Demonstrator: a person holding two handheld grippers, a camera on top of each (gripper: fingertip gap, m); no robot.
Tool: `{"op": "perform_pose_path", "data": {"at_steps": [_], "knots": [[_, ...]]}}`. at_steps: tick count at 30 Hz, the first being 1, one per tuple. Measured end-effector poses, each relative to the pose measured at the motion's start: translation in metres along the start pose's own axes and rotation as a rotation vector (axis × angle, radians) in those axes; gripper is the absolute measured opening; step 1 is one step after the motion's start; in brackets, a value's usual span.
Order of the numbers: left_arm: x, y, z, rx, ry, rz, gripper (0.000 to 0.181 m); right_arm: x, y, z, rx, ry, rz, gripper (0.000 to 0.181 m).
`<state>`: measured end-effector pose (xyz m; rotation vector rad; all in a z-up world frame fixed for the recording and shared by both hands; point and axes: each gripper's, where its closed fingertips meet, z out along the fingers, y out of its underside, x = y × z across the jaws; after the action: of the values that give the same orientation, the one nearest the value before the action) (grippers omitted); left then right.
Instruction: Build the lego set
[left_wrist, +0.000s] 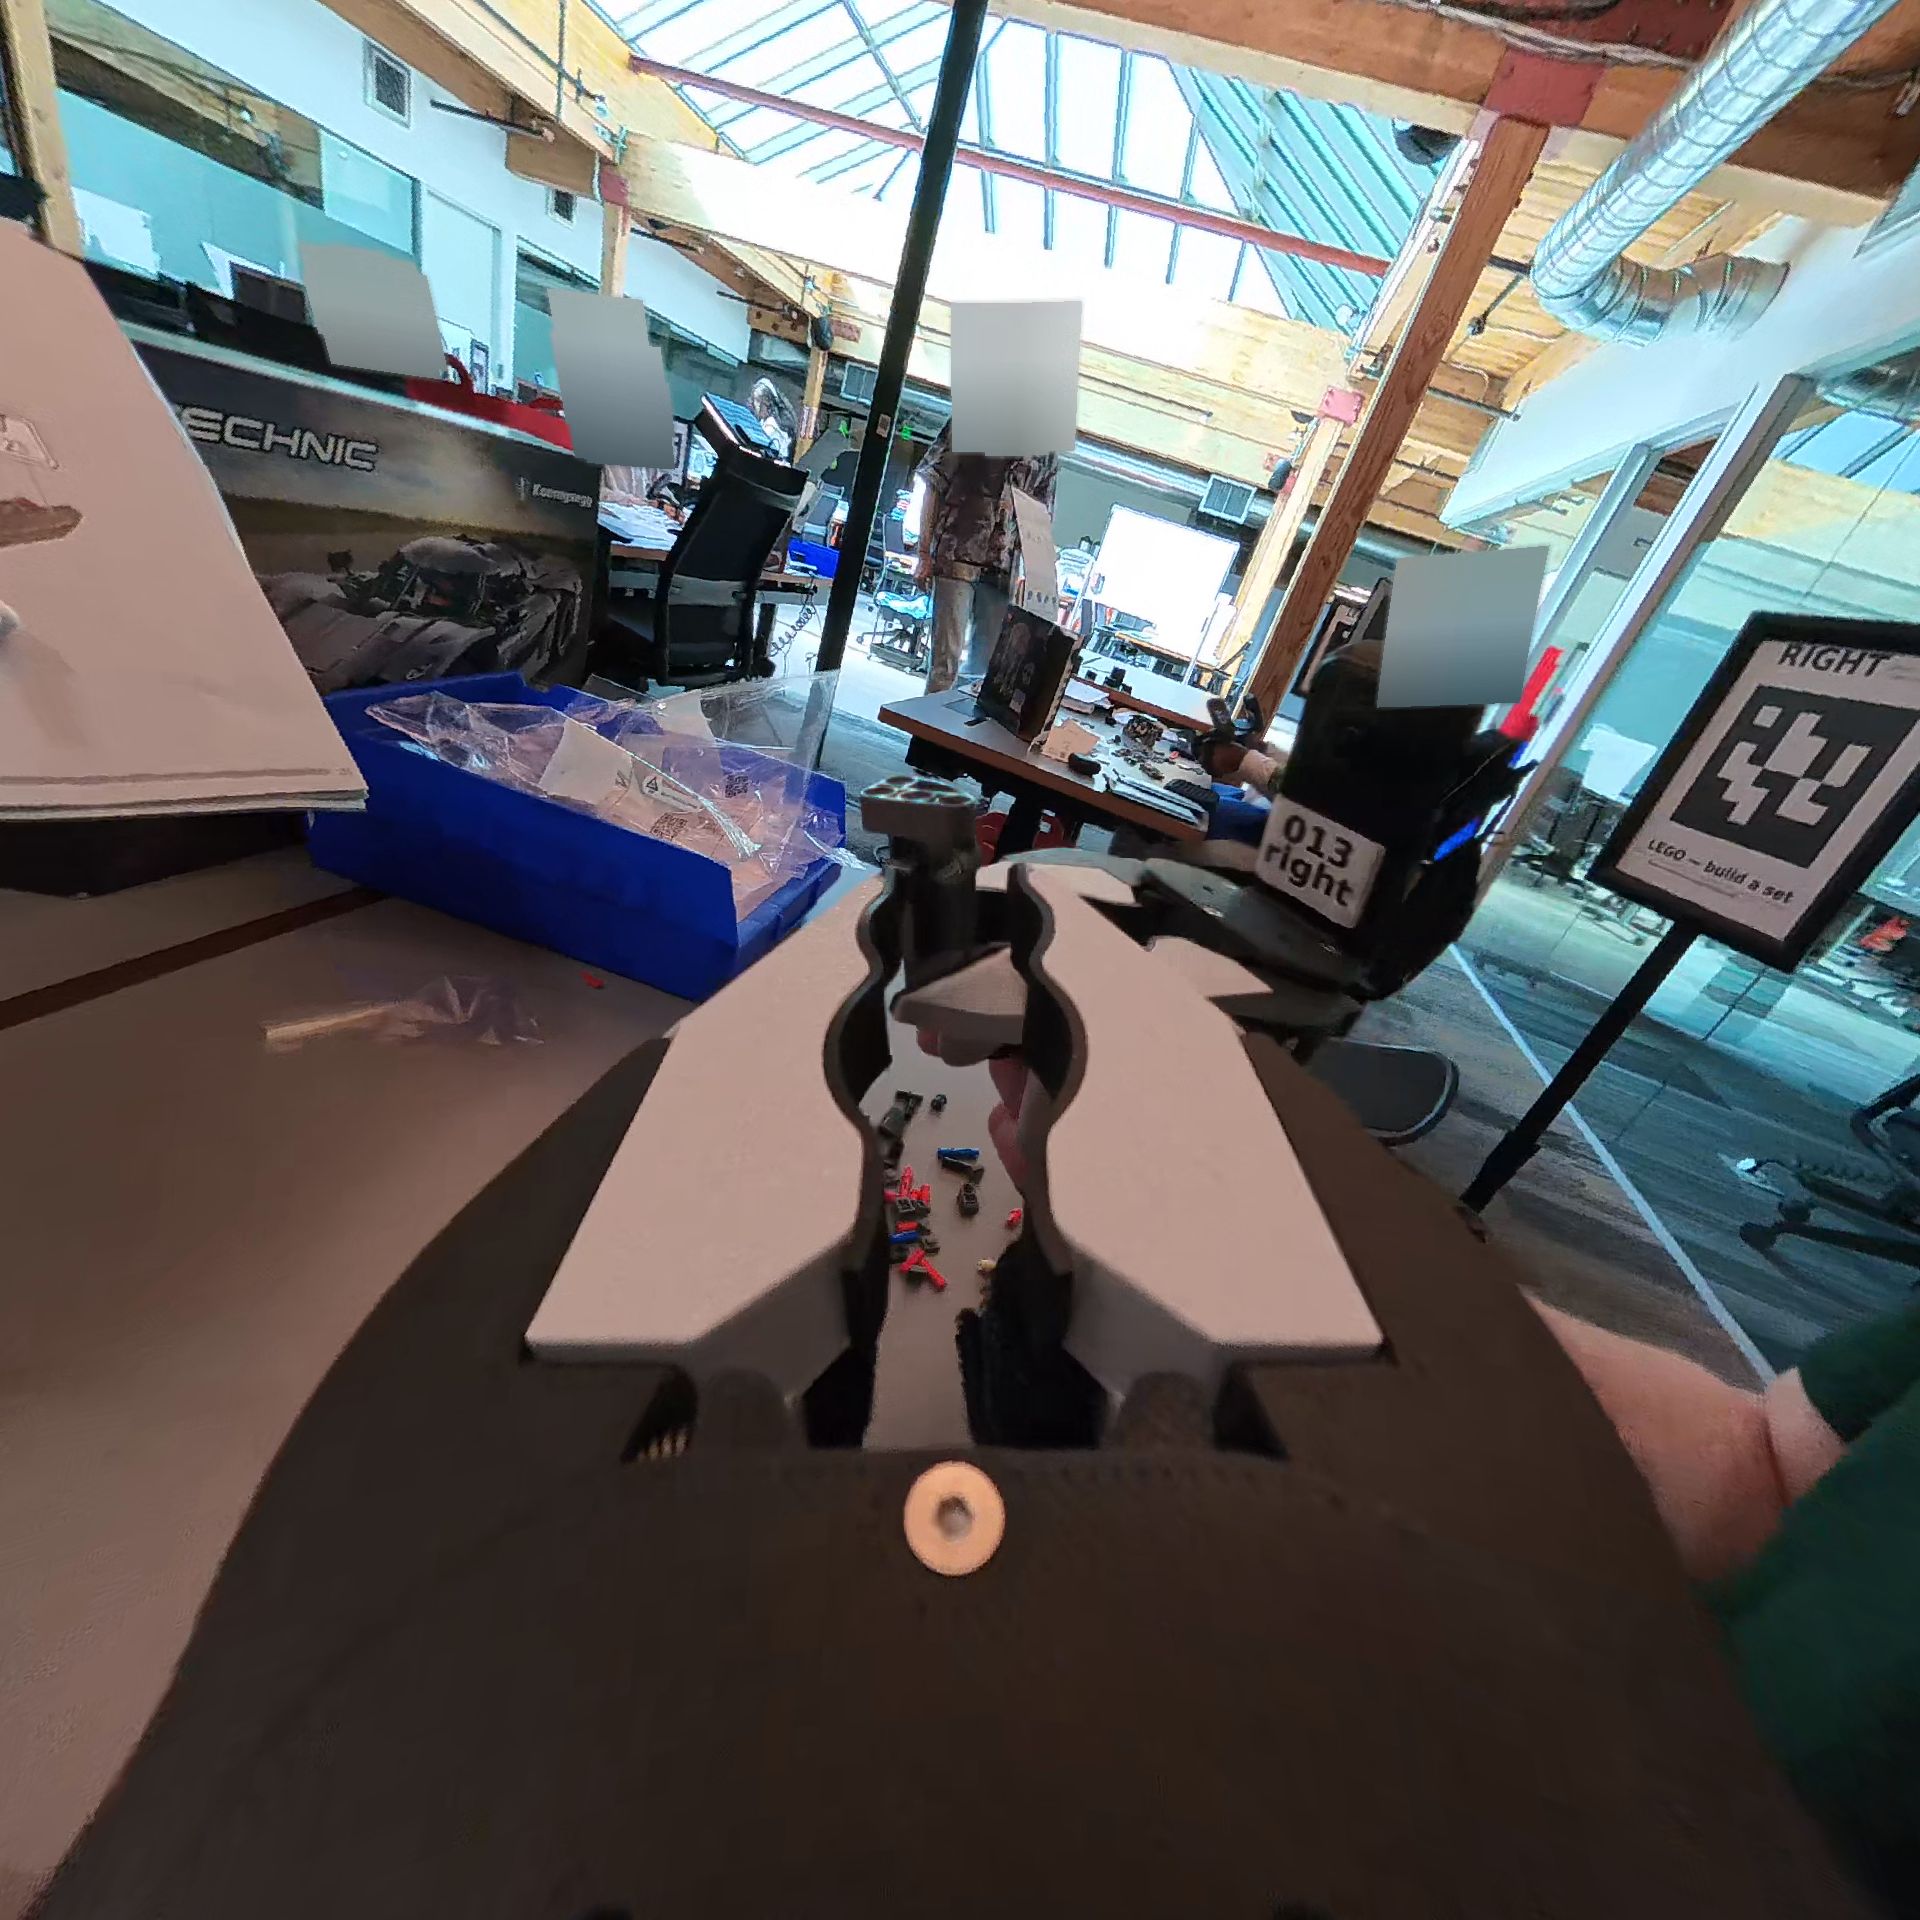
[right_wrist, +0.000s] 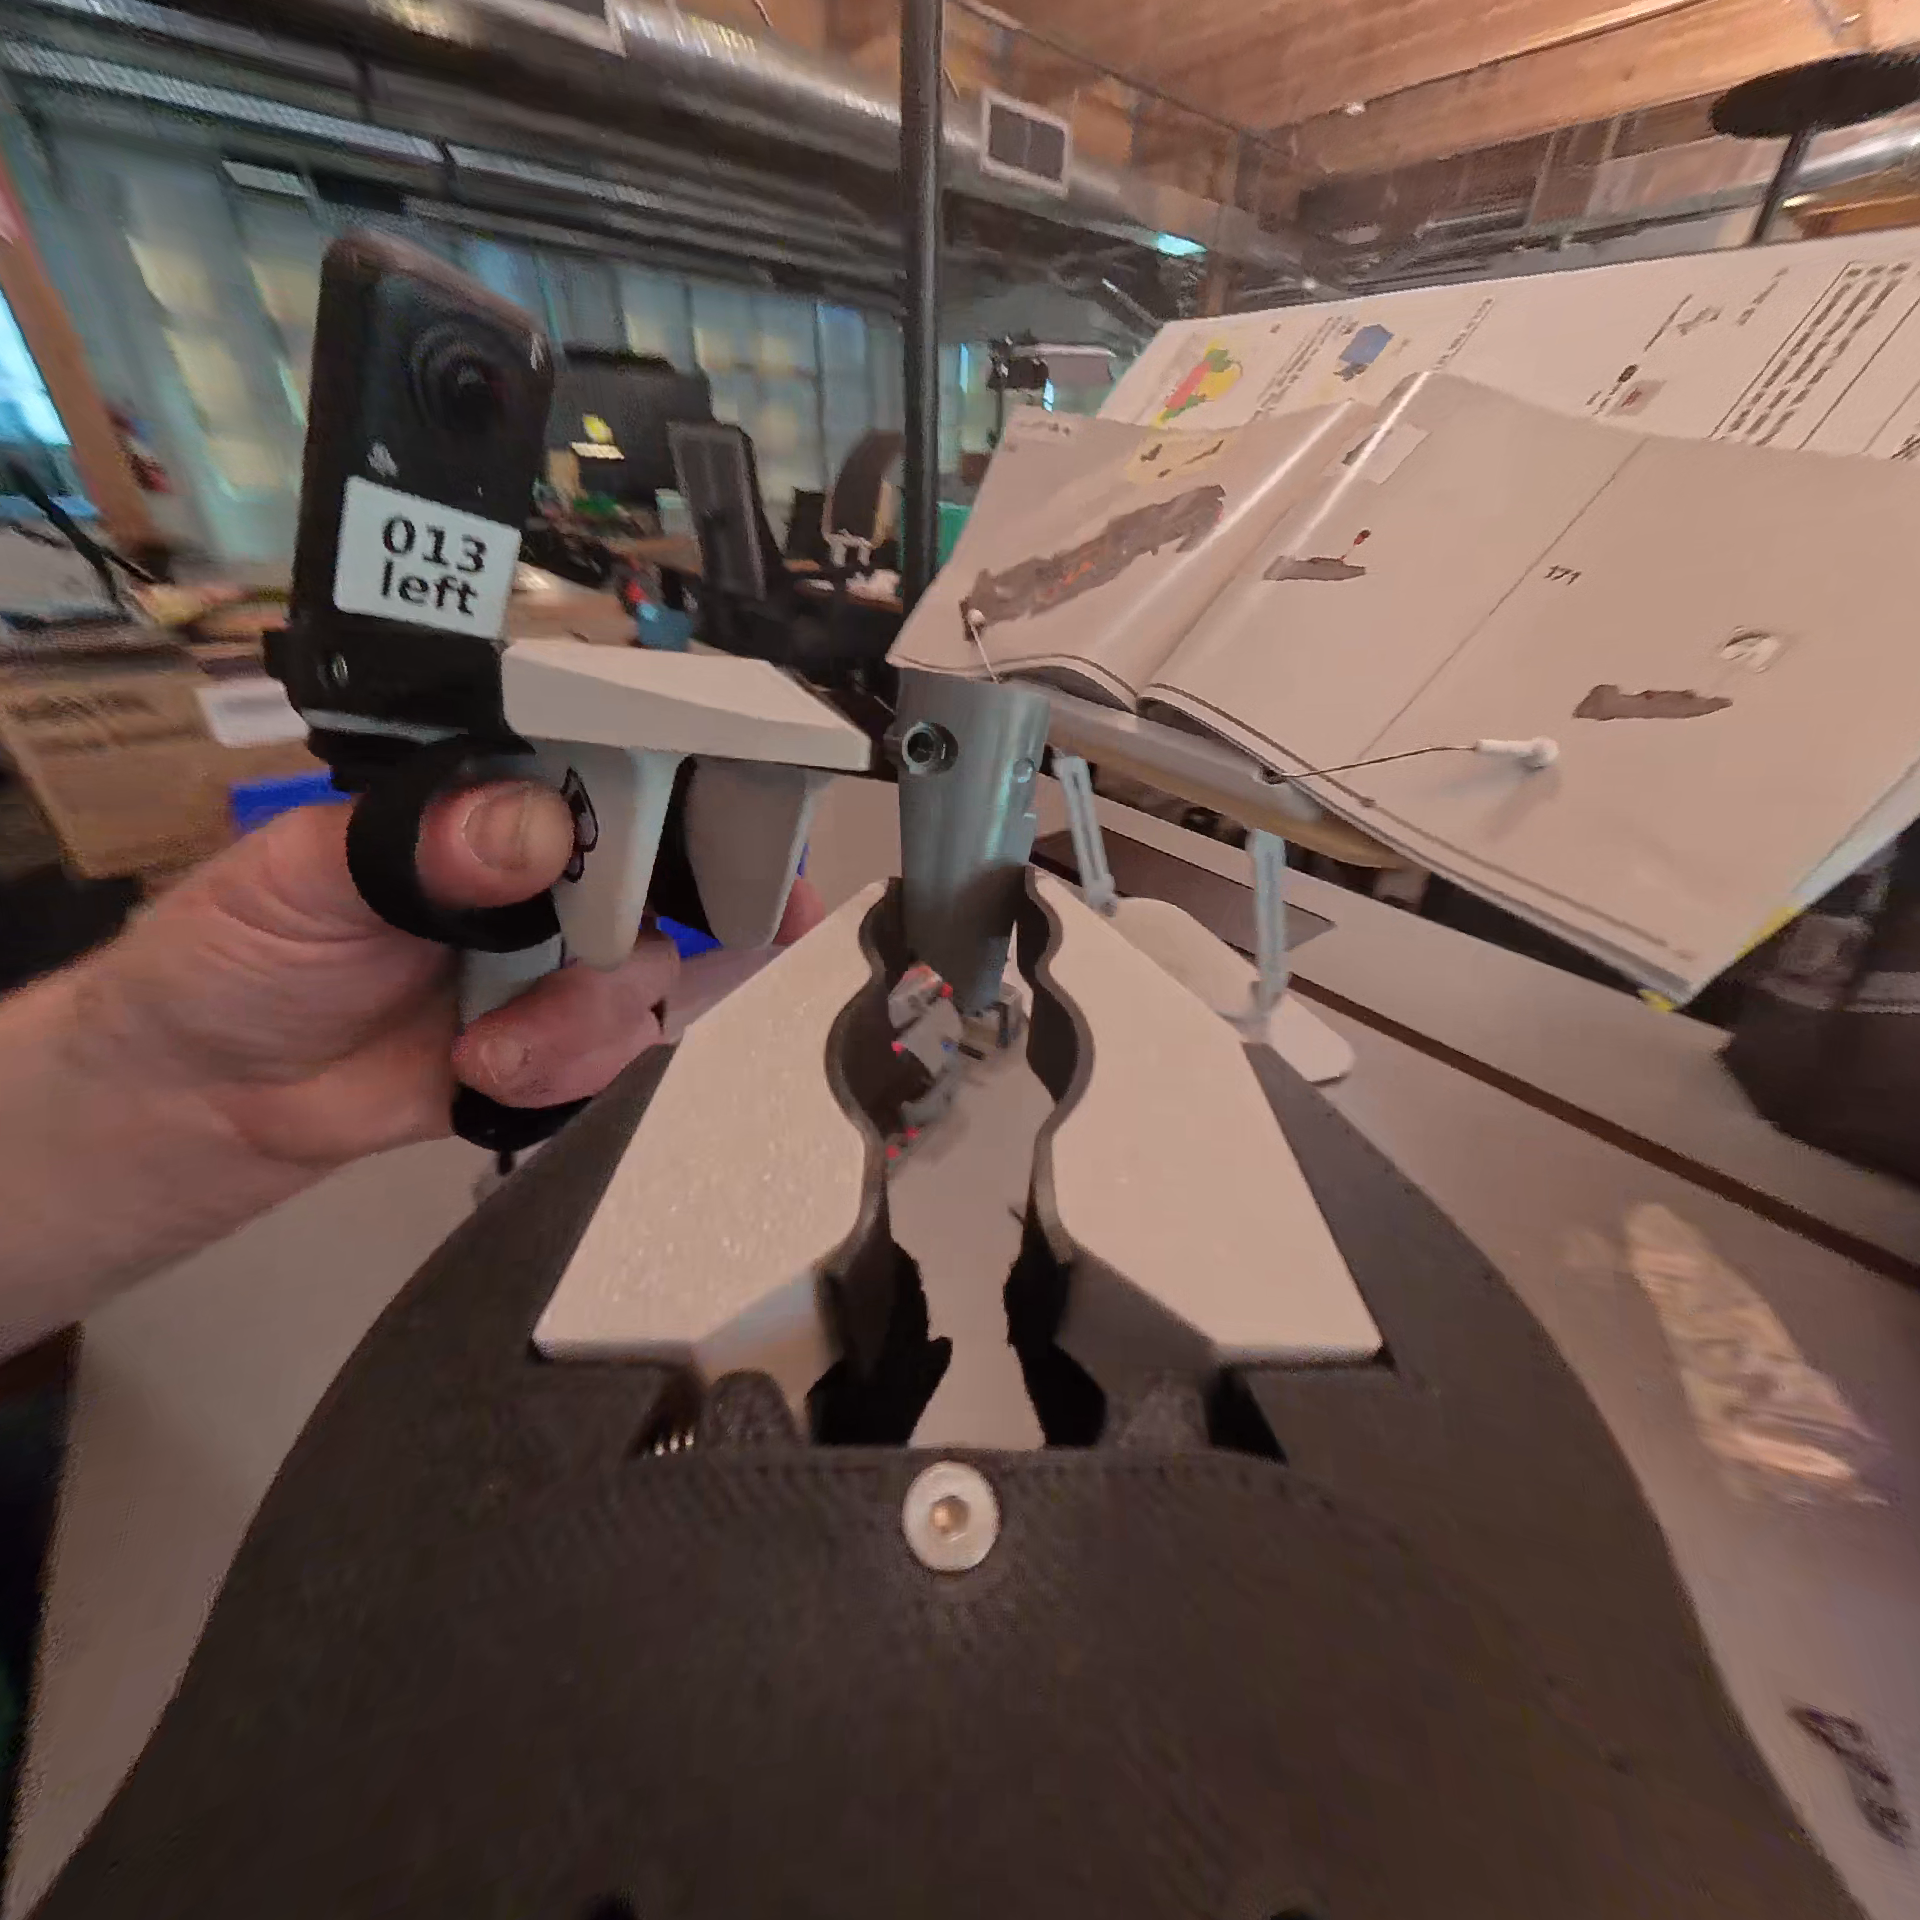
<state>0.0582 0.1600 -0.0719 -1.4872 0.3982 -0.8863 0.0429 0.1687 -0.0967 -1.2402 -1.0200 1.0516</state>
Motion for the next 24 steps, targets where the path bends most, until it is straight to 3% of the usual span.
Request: {"op": "perform_pose_path", "data": {"at_steps": [9,18,24], "knots": [[-0.001,-0.003,-0.016,-0.019,-0.011,0.148,0.024,-0.013,-0.007,0.002,0.131,-0.307,0.296,0.019],[-0.005,-0.003,-0.022,-0.029,0.008,0.153,0.044,-0.039,-0.003,0.017,0.104,-0.436,0.288,0.019],[-0.009,-0.008,-0.032,0.018,0.040,0.103,0.026,-0.056,0.001,0.035,0.065,-0.457,0.240,0.019]]}}
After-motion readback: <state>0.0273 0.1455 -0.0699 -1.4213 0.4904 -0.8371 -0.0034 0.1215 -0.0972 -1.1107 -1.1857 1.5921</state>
